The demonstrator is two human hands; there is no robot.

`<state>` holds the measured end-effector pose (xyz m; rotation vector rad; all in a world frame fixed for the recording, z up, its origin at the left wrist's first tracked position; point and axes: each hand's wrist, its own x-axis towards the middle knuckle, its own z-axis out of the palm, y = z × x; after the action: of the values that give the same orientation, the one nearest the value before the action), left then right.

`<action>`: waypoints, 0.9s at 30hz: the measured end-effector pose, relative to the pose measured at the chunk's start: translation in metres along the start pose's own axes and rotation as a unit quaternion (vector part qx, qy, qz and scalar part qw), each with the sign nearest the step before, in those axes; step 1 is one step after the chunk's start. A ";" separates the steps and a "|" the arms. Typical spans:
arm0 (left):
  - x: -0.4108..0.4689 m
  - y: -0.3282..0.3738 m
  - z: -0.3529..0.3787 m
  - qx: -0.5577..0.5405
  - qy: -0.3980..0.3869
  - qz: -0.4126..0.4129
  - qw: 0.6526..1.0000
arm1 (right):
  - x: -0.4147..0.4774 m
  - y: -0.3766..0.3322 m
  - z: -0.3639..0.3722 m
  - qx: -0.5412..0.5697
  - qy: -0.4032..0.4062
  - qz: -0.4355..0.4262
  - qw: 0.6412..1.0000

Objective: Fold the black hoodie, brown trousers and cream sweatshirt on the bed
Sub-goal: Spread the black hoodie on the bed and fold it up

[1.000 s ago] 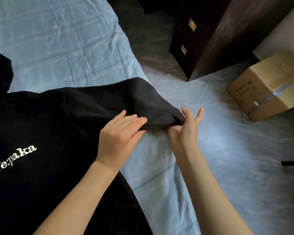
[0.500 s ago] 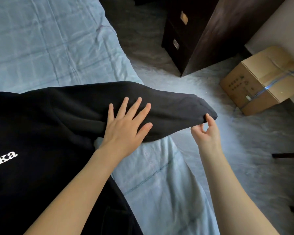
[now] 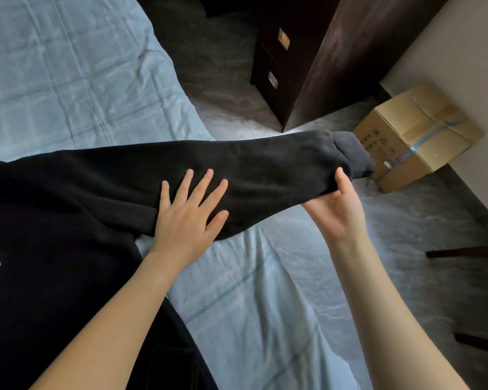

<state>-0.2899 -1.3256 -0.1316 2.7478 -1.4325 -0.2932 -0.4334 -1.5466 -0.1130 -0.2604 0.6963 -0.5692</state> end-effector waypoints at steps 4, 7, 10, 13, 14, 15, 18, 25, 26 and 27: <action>-0.006 0.002 -0.006 -0.033 0.002 -0.034 0.999 | -0.013 0.003 0.003 -0.022 -0.008 -0.009 1.000; -0.010 0.014 -0.012 -0.047 0.054 -0.037 0.997 | -0.016 0.008 -0.002 -0.038 0.007 -0.004 0.999; -0.011 0.029 -0.001 -0.032 0.056 -0.027 0.998 | -0.022 0.014 -0.011 -0.112 -0.003 -0.019 0.993; -0.013 0.031 0.014 -0.015 0.044 -0.037 0.998 | -0.031 0.020 -0.015 -0.208 -0.015 -0.068 0.976; -0.013 0.030 0.015 -0.017 0.041 -0.037 0.998 | -0.034 0.020 -0.013 -0.224 -0.022 -0.077 0.971; -0.013 0.030 0.014 -0.018 0.036 -0.035 0.999 | -0.037 0.021 -0.011 -0.243 -0.021 -0.089 0.966; -0.013 0.029 0.006 -0.054 0.013 -0.044 0.997 | -0.045 0.021 0.005 -0.333 -0.016 -0.137 0.933; -0.034 0.036 -0.088 -0.605 0.070 -0.062 0.791 | -0.074 0.040 0.063 -0.520 -0.078 -0.226 0.820; -0.040 0.037 -0.104 -0.632 0.090 -0.046 0.768 | -0.080 0.050 0.071 -0.548 -0.097 -0.241 0.795; -0.048 0.035 -0.119 -0.647 0.109 -0.030 0.754 | -0.087 0.061 0.079 -0.574 -0.118 -0.251 0.770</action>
<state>-0.3235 -1.3141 -0.0035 1.5583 -0.5897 -0.6258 -0.4099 -1.4433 -0.0332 -1.6917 0.6518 -0.5302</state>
